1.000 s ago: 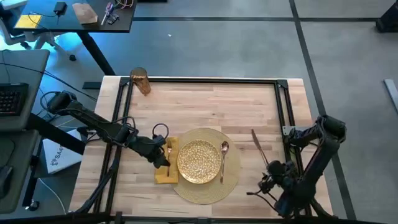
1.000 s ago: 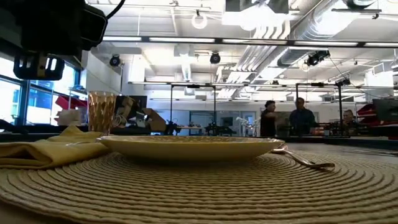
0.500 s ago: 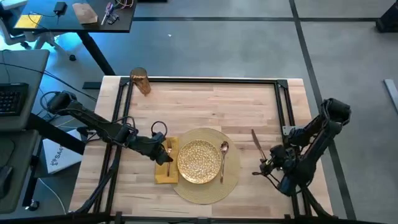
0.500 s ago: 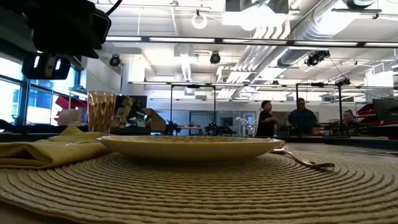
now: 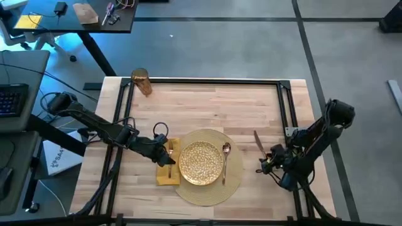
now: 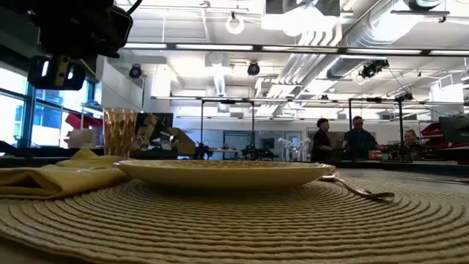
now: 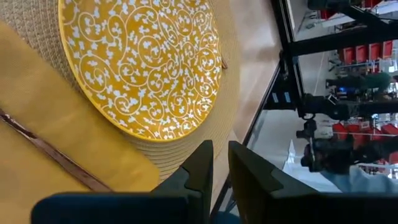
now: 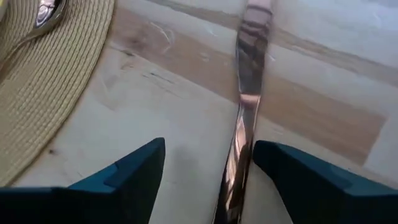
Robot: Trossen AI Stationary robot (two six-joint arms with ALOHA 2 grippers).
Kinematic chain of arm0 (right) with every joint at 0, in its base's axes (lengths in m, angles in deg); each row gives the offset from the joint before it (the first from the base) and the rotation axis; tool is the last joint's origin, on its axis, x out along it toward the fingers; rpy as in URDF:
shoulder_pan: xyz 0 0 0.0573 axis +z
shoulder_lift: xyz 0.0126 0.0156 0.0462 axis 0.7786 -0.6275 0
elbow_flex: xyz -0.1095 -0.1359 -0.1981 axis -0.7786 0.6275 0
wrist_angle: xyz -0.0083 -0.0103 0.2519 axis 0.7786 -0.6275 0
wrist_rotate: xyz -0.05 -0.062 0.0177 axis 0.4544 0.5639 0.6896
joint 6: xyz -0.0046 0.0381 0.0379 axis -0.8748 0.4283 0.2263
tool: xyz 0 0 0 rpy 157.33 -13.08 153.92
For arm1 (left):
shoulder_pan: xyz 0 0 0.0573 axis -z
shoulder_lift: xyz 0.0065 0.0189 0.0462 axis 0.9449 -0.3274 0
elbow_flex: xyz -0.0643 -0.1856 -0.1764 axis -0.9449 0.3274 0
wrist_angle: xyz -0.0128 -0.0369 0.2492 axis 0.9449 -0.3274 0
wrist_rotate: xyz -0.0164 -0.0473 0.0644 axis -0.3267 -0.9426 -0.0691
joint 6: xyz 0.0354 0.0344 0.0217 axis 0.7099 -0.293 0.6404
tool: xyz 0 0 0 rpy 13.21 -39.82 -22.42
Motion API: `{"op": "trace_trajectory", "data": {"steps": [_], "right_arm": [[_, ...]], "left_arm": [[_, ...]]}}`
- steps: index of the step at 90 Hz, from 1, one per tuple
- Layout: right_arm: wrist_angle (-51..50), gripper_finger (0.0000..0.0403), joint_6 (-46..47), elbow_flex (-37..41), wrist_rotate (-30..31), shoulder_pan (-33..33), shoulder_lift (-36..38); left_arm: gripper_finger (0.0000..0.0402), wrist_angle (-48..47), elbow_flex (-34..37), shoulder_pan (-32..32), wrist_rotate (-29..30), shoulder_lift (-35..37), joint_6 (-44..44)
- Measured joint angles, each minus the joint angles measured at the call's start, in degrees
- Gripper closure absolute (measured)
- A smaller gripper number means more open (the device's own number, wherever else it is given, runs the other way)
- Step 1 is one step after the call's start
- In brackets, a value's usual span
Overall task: Set table place
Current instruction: Put the light brown knife on the tablemat to the right of the light brown spoon
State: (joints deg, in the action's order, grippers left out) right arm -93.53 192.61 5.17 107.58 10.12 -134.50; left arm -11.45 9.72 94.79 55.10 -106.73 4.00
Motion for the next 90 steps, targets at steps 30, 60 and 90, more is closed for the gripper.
{"op": "trace_trajectory", "data": {"steps": [30, 60, 90], "right_arm": [[-8.80, 0.0228, 2.09, -10.62, 1.22, 0.00, -17.78], [-13.75, 0.0388, 0.77, -17.77, -0.69, -0.37, -22.50], [-8.24, 0.0400, 1.26, -20.02, -6.42, -4.08, -9.88]], "left_arm": [[0.0367, 0.00, 0.00, 0.00, 0.02, 0.00, 0.04], [0.0367, 0.02, 0.00, 0.00, -0.92, 0.00, 0.08], [0.0367, 0.06, 0.00, -0.02, -0.81, 0.00, 0.50]]}}
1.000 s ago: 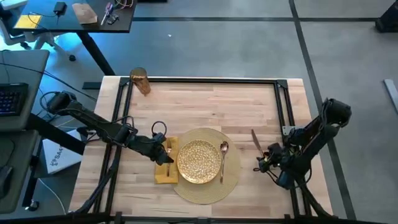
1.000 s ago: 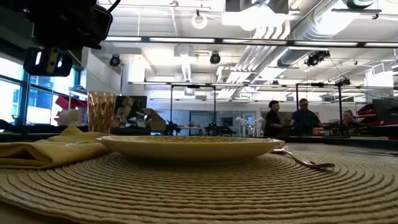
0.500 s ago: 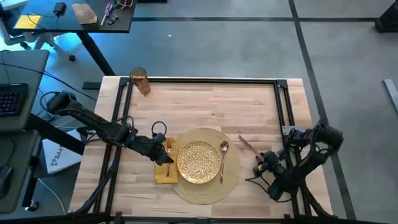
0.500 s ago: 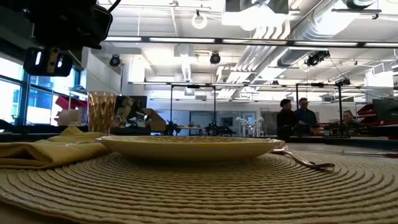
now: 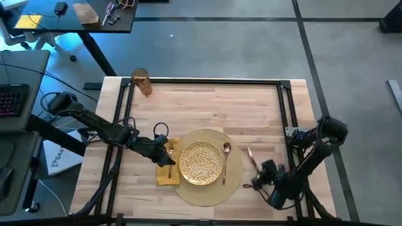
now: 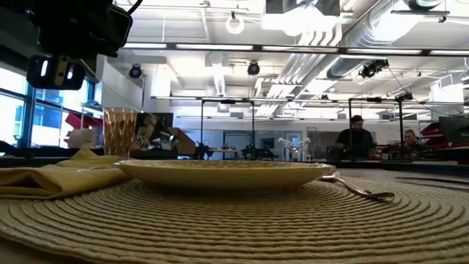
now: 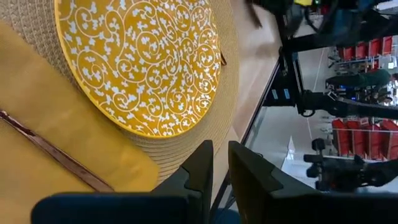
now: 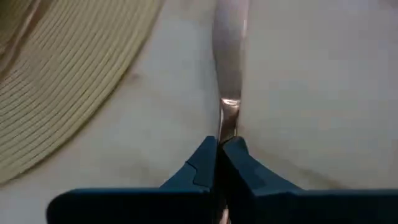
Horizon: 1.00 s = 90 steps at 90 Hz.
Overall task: Set table place
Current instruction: Put the light brown knife on the tablemat to the right of the light brown spoon
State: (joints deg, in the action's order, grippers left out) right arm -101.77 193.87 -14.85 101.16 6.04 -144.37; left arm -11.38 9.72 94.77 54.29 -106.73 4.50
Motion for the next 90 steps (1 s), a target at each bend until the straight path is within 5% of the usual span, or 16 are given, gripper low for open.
{"op": "trace_trajectory", "data": {"steps": [26, 45, 90], "right_arm": [[5.92, 0.0401, 0.75, 1.08, 9.60, -1.31, 2.15], [11.40, 0.0402, 0.78, 1.02, 10.77, -4.33, 2.12], [15.91, 0.0403, -3.76, -3.22, 0.46, -16.92, 2.23]], "left_arm": [[0.0367, 0.25, 0.00, 0.40, 0.81, 0.19, 0.11], [0.0367, 0.59, 0.00, 0.52, 0.88, 0.26, 0.20], [0.0367, 1.18, 0.00, 0.52, 1.18, 0.26, 2.52]]}}
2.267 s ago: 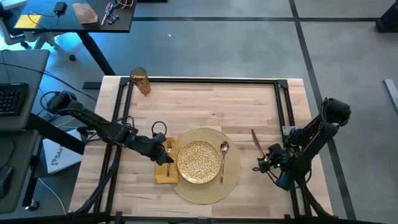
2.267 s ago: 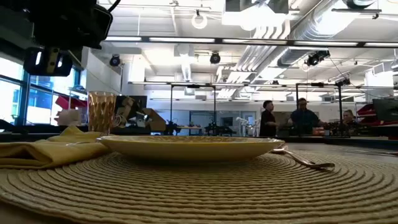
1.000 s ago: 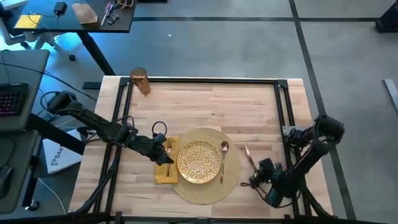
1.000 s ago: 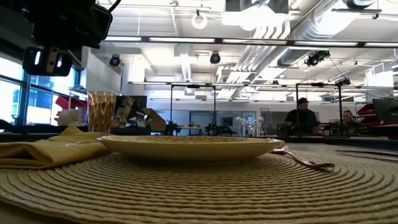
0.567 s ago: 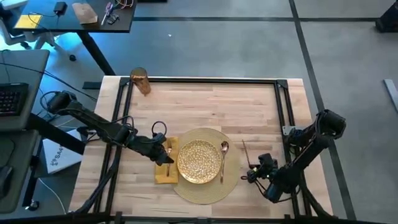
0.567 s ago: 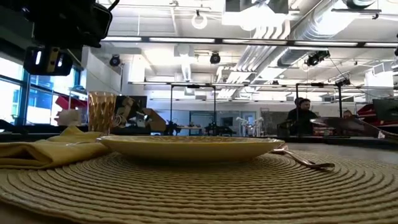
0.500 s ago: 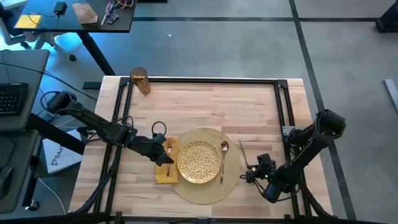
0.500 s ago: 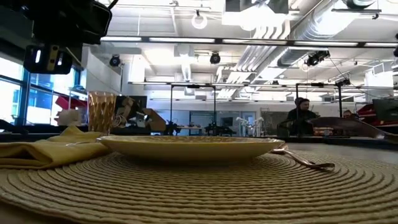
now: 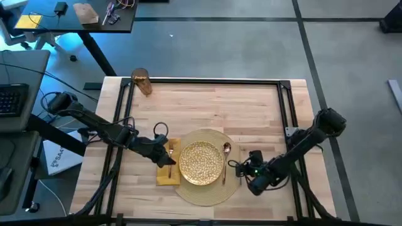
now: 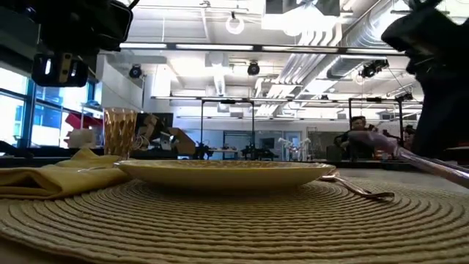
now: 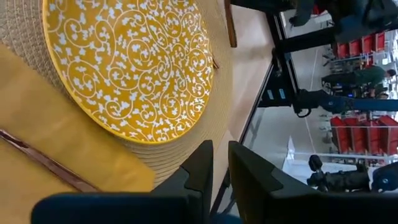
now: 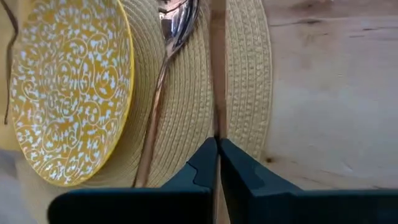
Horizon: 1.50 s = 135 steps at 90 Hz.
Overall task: Set table place
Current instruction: Put the light brown knife on the tablemat to the right of the light brown spoon
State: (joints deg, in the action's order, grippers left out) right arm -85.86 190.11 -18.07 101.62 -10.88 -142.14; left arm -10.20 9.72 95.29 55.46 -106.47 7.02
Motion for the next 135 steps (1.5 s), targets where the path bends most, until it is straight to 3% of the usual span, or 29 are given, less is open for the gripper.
{"op": "trace_trajectory", "data": {"steps": [48, 74, 104, 123, 135], "right_arm": [[3.51, 0.0403, -1.16, 0.00, -6.85, -5.40, 2.79], [0.42, 0.0403, -8.28, 0.00, -24.44, -4.16, 3.54], [10.27, 0.0403, -11.82, 0.00, -27.72, -5.48, -0.90], [9.61, 0.0403, -12.17, 0.00, -23.60, -5.51, 1.16], [2.60, 0.0403, -9.01, -0.01, -24.59, -5.15, 1.48]], "left_arm": [[0.0367, -0.02, 0.00, -0.07, -0.71, -0.02, 2.15], [0.0367, -0.02, 0.00, -0.09, -1.75, -0.02, 6.00], [0.0367, -0.07, 0.00, -0.09, -1.66, -0.02, 6.64], [0.0367, -0.07, 0.00, -0.09, -1.61, -0.04, 6.37], [0.0367, -0.02, 0.00, -0.09, -1.15, -0.04, 6.21]]}}
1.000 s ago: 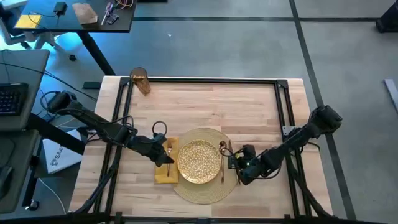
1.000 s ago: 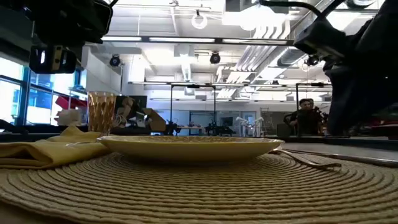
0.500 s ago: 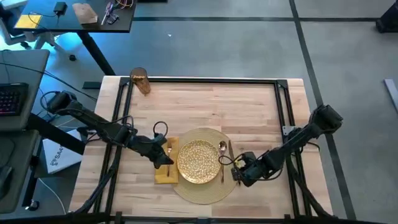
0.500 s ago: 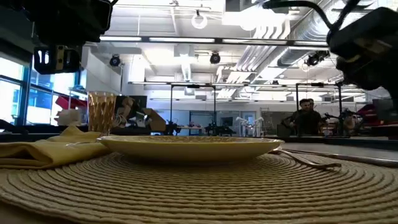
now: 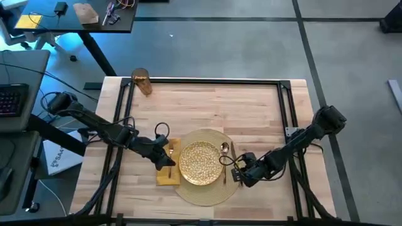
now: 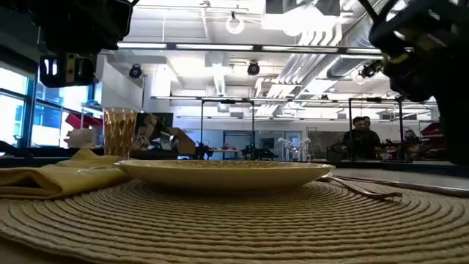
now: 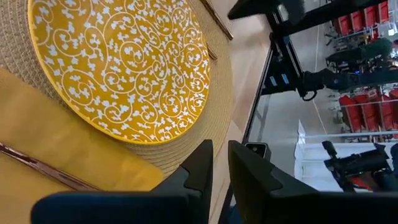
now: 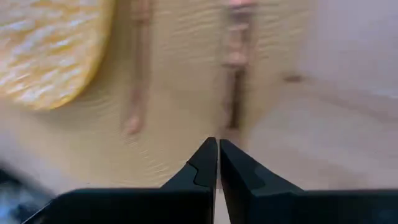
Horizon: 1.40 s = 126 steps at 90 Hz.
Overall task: Set table place
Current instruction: Put the light brown knife on the tablemat to the right of the light brown spoon
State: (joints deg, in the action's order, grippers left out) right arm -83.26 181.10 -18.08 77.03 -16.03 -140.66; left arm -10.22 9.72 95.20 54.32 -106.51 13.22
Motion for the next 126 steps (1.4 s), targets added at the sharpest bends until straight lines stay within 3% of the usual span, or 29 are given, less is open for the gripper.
{"op": "trace_trajectory", "data": {"steps": [12, 39, 59, 71, 86, 104, 126], "right_arm": [[-1.95, 0.0403, 0.12, 0.03, -1.26, 0.19, -1.17], [6.82, 0.0403, -3.68, 0.01, -2.24, -0.18, -3.77], [6.64, 0.0403, -4.49, 0.01, -2.09, -0.19, -3.63], [2.50, 0.0403, -3.84, 0.01, 1.13, -0.25, -1.10], [-6.63, 0.0403, -5.05, 0.07, 3.53, -3.67, 0.80], [2.73, 0.0403, -13.16, 2.53, 2.19, -8.87, 0.43], [1.65, 0.0403, -16.15, 2.72, 1.60, -11.95, 0.40]], "left_arm": [[0.0367, 0.00, 0.00, -0.02, 0.54, 0.00, -0.20], [0.0367, 0.02, 0.00, -0.31, 1.02, 0.00, -0.56], [0.0367, -0.01, 0.00, -0.31, 0.98, 0.00, -0.63], [0.0367, 0.13, 0.00, -0.31, 0.95, 0.00, -0.72], [0.0367, 0.09, 0.00, -0.31, 0.94, 0.00, -1.09], [0.0367, 0.07, 0.00, -0.39, 0.83, 0.00, -1.09], [0.0367, 0.07, 0.00, -0.39, 1.46, 0.00, -1.05]]}}
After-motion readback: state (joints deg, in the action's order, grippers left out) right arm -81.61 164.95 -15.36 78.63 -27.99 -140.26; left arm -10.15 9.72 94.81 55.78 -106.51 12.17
